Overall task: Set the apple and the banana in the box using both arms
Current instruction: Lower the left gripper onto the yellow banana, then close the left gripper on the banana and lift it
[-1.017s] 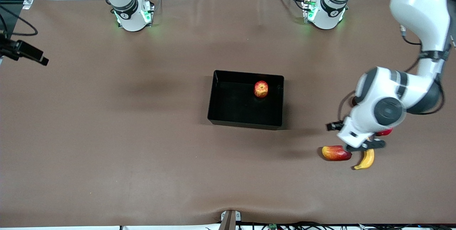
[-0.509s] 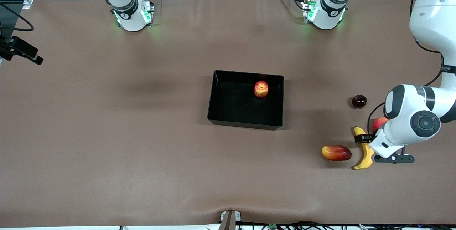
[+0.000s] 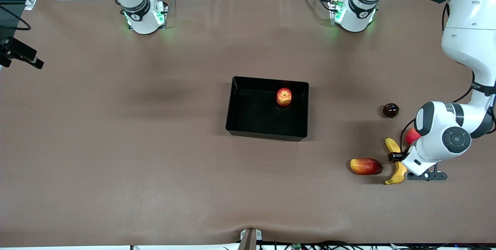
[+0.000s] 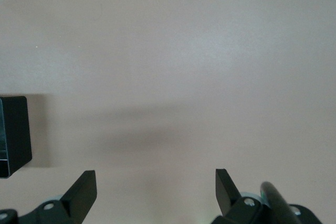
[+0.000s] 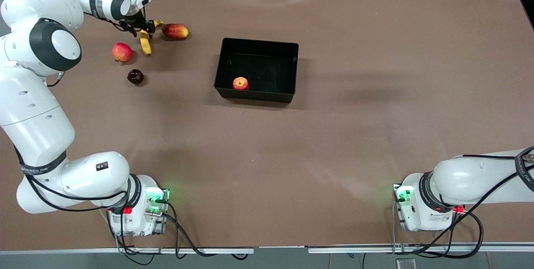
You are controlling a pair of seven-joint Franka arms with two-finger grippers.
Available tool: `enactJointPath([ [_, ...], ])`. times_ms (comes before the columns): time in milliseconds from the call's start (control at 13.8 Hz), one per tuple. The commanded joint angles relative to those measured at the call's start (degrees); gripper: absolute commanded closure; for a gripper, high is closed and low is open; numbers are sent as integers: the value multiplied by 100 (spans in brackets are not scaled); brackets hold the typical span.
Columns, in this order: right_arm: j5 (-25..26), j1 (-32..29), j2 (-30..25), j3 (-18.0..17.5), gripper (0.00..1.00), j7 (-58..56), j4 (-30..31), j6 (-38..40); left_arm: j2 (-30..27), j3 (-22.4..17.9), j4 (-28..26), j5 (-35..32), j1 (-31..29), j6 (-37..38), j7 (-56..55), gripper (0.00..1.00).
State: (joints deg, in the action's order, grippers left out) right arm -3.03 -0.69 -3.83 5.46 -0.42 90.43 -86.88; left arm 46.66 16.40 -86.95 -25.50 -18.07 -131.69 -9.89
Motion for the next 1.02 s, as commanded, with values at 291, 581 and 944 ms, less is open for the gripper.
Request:
enactJointPath([
  [291,373,-81,58,-212,0,-72,-131,58,-393,230,83,-52,92,107,-21,100],
  [581,382,-72,67,-203,0,-72,-131,40,-1035,1100,109,-52,198,1056,-188,100],
  [944,382,-63,93,-203,0,-72,-122,31,-1151,1401,126,-43,1461,1374,-2091,100],
])
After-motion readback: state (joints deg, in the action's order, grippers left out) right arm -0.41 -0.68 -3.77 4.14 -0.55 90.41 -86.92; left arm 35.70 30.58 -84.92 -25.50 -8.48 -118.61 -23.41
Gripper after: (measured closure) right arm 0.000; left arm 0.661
